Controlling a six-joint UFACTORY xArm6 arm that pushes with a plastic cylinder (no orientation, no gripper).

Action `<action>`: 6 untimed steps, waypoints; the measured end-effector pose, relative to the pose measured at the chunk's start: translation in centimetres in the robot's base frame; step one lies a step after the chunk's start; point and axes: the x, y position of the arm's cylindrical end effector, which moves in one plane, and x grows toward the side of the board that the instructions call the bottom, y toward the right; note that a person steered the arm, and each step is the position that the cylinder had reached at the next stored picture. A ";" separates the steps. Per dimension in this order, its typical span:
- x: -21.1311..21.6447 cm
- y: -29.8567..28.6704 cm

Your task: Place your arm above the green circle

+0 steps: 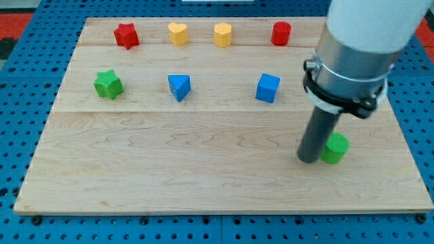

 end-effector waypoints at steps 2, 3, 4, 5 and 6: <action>-7.5 5.4; -3.5 7.0; -4.3 6.6; -11.2 7.0; -20.2 4.0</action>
